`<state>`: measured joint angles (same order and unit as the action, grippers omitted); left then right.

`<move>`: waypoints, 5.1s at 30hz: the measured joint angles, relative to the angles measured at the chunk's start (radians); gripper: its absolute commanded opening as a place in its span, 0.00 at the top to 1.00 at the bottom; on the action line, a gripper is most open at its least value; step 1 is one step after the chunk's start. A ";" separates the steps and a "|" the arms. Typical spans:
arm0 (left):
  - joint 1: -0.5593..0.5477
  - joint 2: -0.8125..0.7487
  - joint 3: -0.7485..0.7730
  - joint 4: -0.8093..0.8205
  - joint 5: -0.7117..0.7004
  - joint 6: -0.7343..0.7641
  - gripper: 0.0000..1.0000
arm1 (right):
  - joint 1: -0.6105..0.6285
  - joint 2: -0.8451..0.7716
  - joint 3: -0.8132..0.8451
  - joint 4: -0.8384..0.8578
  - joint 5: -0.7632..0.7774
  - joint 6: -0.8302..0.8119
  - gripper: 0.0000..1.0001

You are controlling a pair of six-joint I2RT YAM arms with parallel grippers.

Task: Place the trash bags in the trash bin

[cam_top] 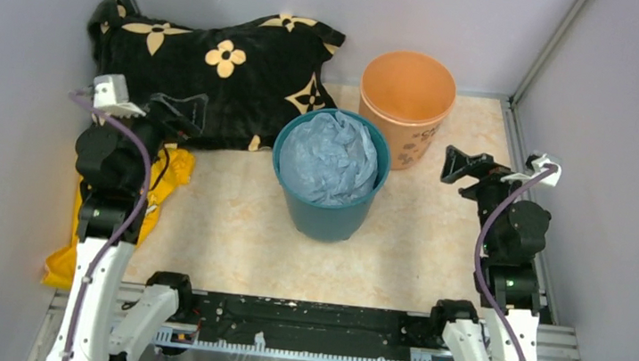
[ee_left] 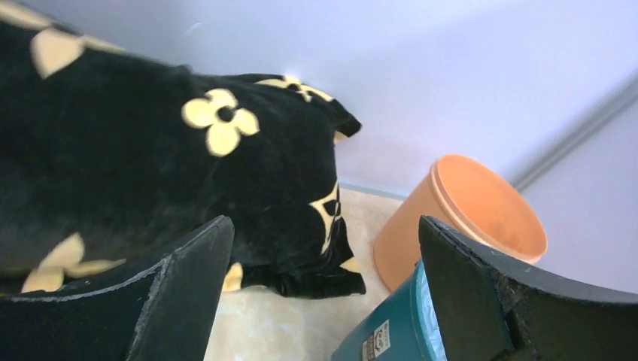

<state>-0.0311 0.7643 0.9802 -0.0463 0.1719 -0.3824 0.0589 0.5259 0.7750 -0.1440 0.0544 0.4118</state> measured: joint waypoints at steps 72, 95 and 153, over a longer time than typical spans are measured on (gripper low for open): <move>-0.298 0.397 0.254 -0.436 -0.084 0.203 0.01 | 0.115 1.141 1.034 -0.630 0.196 -0.084 0.27; -0.298 0.385 0.220 -0.457 -0.090 0.215 0.01 | 0.109 1.162 0.856 -0.592 0.181 -0.044 1.00; -0.298 -0.025 0.921 -1.011 -0.451 0.074 0.01 | 0.928 1.547 1.705 -0.770 0.129 -0.177 1.00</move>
<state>-0.3294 0.7395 1.9015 -1.0576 -0.2790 -0.3080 0.9871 2.0731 2.4802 -0.9138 0.1837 0.2348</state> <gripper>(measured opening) 0.989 0.049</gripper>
